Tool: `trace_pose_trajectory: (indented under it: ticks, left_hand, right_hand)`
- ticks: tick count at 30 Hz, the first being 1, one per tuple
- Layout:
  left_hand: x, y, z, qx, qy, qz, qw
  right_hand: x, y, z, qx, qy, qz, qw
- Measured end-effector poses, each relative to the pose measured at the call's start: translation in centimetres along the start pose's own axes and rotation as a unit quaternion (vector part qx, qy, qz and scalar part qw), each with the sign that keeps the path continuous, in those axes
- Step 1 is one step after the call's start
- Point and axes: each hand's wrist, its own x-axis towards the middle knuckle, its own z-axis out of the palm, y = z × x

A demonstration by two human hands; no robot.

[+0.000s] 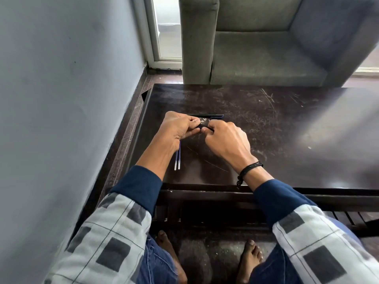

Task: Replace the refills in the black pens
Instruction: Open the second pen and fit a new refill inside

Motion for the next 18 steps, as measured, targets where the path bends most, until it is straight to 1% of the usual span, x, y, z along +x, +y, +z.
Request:
trace_pose_trajectory:
  ticks: [7, 9, 11, 14, 16, 18]
  left_hand:
    - [-0.2, 0.5, -0.4, 0.002, 0.002, 0.013, 1.0]
    - [-0.3, 0.4, -0.3, 0.023, 0.002, 0.022, 0.999]
    - [0.0, 0.4, -0.3, 0.047, 0.015, 0.031, 0.998]
    - [1.0, 0.4, -1.0, 0.077, 0.052, 0.037, 0.995]
    - [1.6, 0.0, -1.3, 0.128, 0.065, 0.043, 0.989]
    - [1.7, -0.6, -0.9, 0.212, 0.055, 0.053, 0.974]
  right_hand:
    - [0.2, 0.1, -0.2, 0.019, -0.016, 0.028, 0.999]
    - [0.5, 0.5, 0.0, 0.03, -0.046, 0.038, 0.998]
    - [1.2, 1.3, 0.0, 0.056, -0.096, 0.052, 0.992]
    - [2.2, 3.0, -0.5, 0.134, -0.169, 0.065, 0.974]
    - [2.5, 4.0, -1.3, 0.166, -0.178, 0.083, 0.966]
    - [2.6, 4.6, -1.9, 0.204, -0.162, 0.115, 0.959]
